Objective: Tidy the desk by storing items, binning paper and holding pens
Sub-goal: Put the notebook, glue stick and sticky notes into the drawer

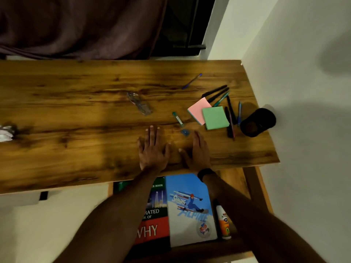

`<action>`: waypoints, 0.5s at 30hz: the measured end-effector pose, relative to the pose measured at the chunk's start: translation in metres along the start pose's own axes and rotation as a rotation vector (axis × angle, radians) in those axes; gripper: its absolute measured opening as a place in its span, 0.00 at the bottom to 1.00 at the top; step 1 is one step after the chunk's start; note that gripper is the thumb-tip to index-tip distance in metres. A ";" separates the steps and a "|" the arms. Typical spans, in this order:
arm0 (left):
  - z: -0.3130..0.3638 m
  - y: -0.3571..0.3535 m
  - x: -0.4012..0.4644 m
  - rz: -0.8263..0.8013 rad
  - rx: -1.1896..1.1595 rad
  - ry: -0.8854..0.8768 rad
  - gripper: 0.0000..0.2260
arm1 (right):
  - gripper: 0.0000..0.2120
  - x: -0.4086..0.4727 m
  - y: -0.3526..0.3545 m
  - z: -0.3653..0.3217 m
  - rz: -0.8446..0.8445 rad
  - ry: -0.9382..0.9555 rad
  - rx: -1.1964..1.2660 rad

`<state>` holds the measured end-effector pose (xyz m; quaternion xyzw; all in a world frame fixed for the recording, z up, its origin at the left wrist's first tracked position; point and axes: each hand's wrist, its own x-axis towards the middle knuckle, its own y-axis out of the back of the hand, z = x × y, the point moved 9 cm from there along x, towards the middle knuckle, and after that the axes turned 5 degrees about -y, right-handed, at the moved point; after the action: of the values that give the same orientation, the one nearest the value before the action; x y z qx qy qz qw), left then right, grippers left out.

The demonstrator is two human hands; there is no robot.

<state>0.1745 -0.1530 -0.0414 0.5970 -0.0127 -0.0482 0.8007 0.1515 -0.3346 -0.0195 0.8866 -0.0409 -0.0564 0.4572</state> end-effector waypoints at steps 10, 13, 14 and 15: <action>-0.002 -0.003 0.001 -0.030 0.007 0.019 0.33 | 0.19 0.072 0.010 -0.009 0.130 -0.039 0.011; -0.002 -0.002 0.002 -0.035 0.011 0.025 0.33 | 0.27 0.080 0.015 -0.011 0.130 -0.063 0.055; -0.002 -0.001 0.001 -0.035 0.010 0.026 0.32 | 0.26 0.085 0.015 -0.019 0.110 -0.049 0.048; -0.002 -0.001 0.001 -0.035 0.009 0.026 0.32 | 0.22 0.090 0.014 -0.026 0.092 -0.032 0.035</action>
<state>0.1757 -0.1518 -0.0430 0.6013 0.0081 -0.0544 0.7971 0.2438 -0.3329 0.0018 0.8907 -0.0900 -0.0486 0.4429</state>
